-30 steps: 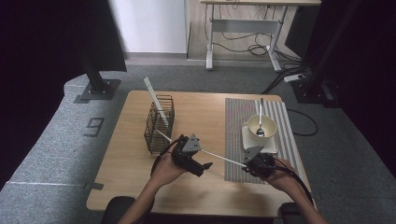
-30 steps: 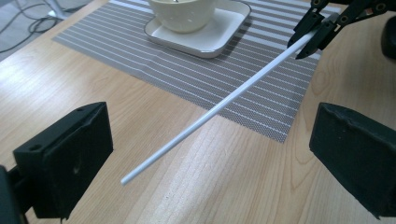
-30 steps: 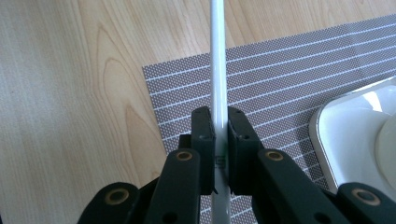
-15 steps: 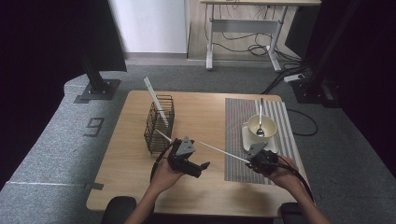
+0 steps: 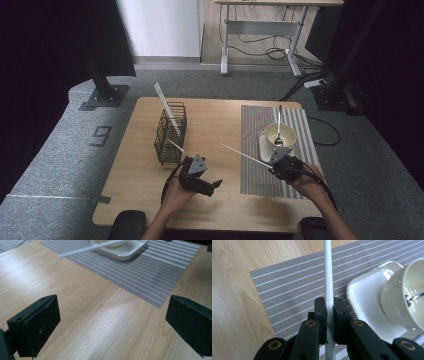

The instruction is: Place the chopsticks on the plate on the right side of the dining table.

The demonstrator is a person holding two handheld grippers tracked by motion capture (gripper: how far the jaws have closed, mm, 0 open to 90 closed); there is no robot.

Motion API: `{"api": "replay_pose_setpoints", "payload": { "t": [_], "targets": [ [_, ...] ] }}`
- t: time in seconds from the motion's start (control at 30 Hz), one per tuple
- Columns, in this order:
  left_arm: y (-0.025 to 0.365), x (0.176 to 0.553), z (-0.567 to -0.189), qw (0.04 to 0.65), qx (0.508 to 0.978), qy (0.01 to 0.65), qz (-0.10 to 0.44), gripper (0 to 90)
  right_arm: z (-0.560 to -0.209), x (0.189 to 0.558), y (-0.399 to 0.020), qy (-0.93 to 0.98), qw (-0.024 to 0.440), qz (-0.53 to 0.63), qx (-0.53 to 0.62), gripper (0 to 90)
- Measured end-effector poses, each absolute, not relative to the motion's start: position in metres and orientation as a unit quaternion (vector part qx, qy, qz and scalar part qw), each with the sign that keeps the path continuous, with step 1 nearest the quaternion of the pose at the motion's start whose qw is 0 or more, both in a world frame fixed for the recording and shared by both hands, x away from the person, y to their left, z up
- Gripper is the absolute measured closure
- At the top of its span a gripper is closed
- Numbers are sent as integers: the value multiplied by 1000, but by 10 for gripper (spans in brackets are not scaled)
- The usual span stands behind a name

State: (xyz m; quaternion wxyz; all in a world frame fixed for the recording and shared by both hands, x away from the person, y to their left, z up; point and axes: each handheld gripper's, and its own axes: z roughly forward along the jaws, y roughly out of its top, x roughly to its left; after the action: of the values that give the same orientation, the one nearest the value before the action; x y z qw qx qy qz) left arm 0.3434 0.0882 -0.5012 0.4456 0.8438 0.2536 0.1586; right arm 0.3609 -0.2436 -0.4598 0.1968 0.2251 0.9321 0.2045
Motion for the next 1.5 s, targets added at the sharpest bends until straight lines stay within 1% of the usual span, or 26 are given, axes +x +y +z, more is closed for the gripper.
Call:
{"api": "replay_pose_setpoints", "payload": {
  "t": [0.23,0.63,1.23,1.5],
  "targets": [
    [91,346,-517,430,851,260,155,0,-461,368,-254,927,202,201,244,829],
    [94,352,-545,392,866,285,123,0,-465,380,-269,918,212,191,274,829],
    [91,356,-550,342,881,308,105,0,-479,395,-299,911,214,170,308,829],
    [91,356,-550,340,882,309,105,4,-488,402,-316,913,210,159,313,828]
  ]
}}
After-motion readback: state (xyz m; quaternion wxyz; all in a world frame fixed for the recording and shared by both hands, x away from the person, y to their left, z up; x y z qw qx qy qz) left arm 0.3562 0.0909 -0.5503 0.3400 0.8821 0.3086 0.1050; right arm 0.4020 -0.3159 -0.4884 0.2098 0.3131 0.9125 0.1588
